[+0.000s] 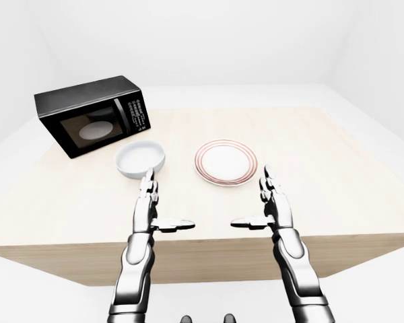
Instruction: Pick up the white bowl and put it on the plate.
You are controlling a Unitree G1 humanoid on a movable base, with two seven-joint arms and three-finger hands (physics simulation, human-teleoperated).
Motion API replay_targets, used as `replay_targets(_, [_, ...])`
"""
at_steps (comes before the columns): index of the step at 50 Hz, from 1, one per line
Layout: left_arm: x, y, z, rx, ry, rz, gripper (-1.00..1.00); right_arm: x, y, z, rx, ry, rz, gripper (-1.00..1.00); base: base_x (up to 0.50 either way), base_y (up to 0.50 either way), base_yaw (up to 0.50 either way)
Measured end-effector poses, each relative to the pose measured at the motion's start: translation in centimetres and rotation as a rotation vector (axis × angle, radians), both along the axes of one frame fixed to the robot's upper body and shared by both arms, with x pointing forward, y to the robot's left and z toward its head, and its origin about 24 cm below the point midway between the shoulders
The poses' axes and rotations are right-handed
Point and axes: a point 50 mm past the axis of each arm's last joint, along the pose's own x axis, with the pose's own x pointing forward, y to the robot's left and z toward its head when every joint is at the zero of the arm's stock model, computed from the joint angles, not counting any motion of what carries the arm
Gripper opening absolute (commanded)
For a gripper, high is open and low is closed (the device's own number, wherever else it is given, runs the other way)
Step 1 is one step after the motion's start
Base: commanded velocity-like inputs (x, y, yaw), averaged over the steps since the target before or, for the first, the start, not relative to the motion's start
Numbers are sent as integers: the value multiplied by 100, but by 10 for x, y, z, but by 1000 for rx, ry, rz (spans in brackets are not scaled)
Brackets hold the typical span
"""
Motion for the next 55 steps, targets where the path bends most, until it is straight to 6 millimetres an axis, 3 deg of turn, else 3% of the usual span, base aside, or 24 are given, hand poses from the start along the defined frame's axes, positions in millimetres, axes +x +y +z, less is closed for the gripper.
replay_targets(21, [0,6,-1,0,0,0,100,0,-7,-2,-12,10,-6,100,0,1,0])
replay_targets(55, [1,7,-3,0,0,0,100,0,-7,-5,-29,21,-4,100,0,37,0])
